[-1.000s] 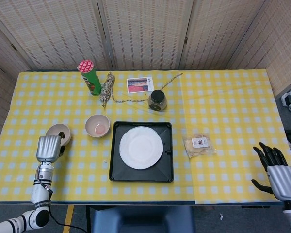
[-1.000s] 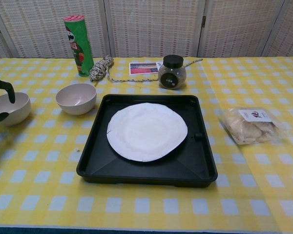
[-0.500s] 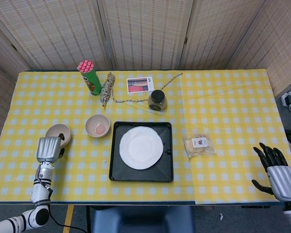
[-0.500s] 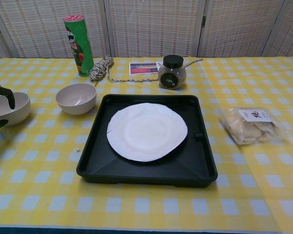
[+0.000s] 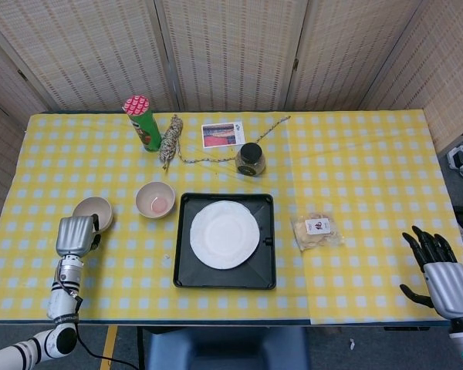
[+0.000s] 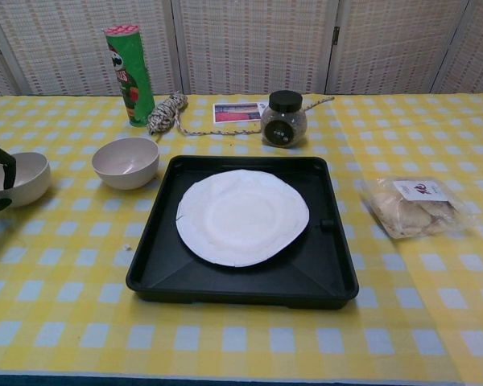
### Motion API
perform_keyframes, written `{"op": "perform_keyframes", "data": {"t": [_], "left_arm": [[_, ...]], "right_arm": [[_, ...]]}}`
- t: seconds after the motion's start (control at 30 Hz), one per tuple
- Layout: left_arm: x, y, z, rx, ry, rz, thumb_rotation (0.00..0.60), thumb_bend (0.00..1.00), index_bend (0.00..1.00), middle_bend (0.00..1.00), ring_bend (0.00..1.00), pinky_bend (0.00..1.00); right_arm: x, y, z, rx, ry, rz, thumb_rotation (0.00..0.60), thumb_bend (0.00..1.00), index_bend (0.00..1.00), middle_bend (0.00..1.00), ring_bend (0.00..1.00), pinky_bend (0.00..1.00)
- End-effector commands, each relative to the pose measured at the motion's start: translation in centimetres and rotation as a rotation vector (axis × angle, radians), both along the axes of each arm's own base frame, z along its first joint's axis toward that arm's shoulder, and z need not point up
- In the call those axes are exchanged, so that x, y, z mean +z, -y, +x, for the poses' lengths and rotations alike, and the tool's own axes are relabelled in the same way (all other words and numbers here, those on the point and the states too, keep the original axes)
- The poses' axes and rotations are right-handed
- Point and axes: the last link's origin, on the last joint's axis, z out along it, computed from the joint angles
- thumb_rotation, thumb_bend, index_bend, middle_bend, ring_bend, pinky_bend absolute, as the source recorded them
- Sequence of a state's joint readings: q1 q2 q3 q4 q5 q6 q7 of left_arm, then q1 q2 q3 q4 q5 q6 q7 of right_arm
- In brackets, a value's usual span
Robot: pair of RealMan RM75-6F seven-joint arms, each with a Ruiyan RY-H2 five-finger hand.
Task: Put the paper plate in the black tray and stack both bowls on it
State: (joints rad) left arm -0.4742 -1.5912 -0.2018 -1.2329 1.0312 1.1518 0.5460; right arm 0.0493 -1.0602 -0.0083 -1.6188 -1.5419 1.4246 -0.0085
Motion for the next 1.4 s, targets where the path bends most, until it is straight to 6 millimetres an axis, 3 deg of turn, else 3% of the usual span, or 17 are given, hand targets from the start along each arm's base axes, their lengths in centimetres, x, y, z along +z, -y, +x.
{"op": "perform_keyframes", "data": {"t": [0.03,0.3,0.57,0.97,1.17,1.4], "left_arm": [[-0.2,-0.1,0.0,-0.003,0.006,0.001,0.6,0.42,0.63,1.0,1.0,1.0],[-0.2,-0.2,0.3,-0.045,0.019,0.029,0.6,0.58,0.69,1.0,1.0,1.0],[0.2,1.1,1.8,-0.12,0.039,0.022,0.6,0.59,0.69,1.0,1.0,1.0],[-1.5,4.7,9.4,-0.304,0.059,-0.078,0.6,0.59,0.69,1.0,1.0,1.0],[-4.5,5.2,13.2,-0.365,0.047,-0.148,0.6,0.59,0.69,1.0,1.0,1.0],[-7.5,4.4,16.4,-0.403,0.016,-0.184,0.6,0.59,0.69,1.0,1.0,1.0]], "right_arm": [[0.0,0.0,0.0,0.0,-0.001,-0.003,0.6,0.23,0.0,0.0,0.0,0.0],[-0.3,0.2,0.0,-0.002,-0.008,0.008,0.6,0.23,0.0,0.0,0.0,0.0],[-0.4,0.1,0.1,0.002,-0.007,0.013,0.6,0.23,0.0,0.0,0.0,0.0],[-0.4,-0.4,0.5,0.027,0.002,0.023,0.6,0.23,0.0,0.0,0.0,0.0],[-0.3,-0.8,0.7,0.044,0.014,0.027,0.6,0.23,0.0,0.0,0.0,0.0],[0.4,-0.8,0.4,0.035,0.03,0.011,0.6,0.23,0.0,0.0,0.0,0.0]]}}
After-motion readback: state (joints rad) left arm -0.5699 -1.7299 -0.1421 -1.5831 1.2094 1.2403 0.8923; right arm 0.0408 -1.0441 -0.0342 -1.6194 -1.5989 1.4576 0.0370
